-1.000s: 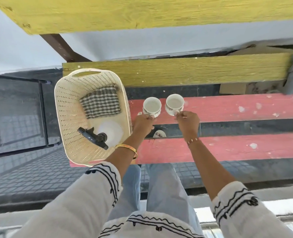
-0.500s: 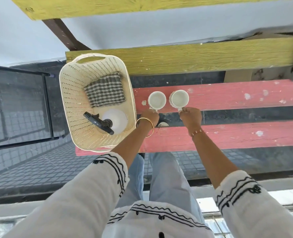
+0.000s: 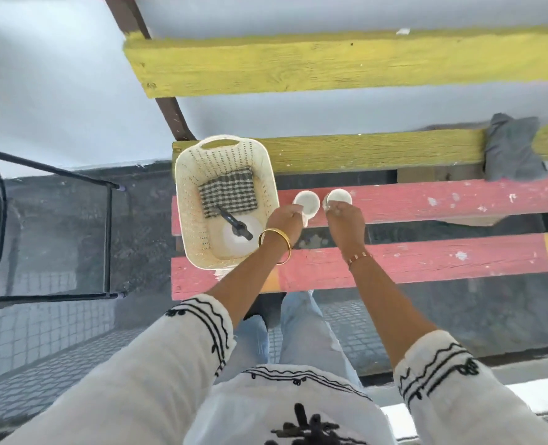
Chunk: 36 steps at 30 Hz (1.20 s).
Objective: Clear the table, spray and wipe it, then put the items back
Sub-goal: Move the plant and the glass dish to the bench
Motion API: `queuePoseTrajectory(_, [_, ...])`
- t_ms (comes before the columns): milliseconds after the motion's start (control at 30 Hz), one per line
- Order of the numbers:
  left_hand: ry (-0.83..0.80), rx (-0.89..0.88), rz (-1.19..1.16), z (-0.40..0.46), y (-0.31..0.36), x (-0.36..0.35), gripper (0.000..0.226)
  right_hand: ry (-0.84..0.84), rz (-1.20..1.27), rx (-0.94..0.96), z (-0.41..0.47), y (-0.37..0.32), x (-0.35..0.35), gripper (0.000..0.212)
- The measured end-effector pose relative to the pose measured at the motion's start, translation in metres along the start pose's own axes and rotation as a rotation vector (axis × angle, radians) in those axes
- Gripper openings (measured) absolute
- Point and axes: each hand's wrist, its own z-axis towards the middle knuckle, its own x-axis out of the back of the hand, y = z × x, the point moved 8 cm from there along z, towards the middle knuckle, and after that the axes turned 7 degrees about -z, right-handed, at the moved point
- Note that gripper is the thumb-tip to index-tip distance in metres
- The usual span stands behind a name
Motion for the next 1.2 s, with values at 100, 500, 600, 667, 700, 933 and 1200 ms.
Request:
queuePoseTrajectory(100, [0.049, -0.08, -0.126, -0.034, 0.004, 0.041, 0.032, -0.001, 0.064, 0.075, -0.033, -0.032, -0.006, 0.031])
queuePoseTrajectory(500, [0.477, -0.256, -0.335, -0.146, -0.019, 0.245, 0.034, -0.013, 0.135, 0.44, -0.153, -0.183, -0.074, 0.033])
queuePoseTrajectory(600, [0.595, -0.292, -0.384, -0.172, -0.032, 0.287, 0.033, -0.06, 0.132, 0.546, -0.174, -0.22, -0.091, 0.03])
queuePoseTrajectory(667, [0.682, -0.297, -0.429, -0.19, -0.043, 0.313, 0.032, -0.107, 0.122, 0.629, -0.188, -0.245, -0.105, 0.029])
queuePoseTrajectory(700, [0.718, -0.29, -0.455, -0.198, -0.049, 0.323, 0.031, -0.131, 0.113, 0.662, -0.193, -0.255, -0.112, 0.029])
queuePoseTrajectory(933, [0.976, -0.182, -0.502, -0.258, -0.096, 0.365, 0.03, -0.277, 0.042, 0.87, -0.244, -0.311, -0.157, 0.03])
queuePoseTrajectory(1200, [1.179, -0.116, -0.588, -0.311, -0.164, 0.397, 0.027, -0.453, -0.025, 1.031, -0.313, -0.339, -0.228, 0.032])
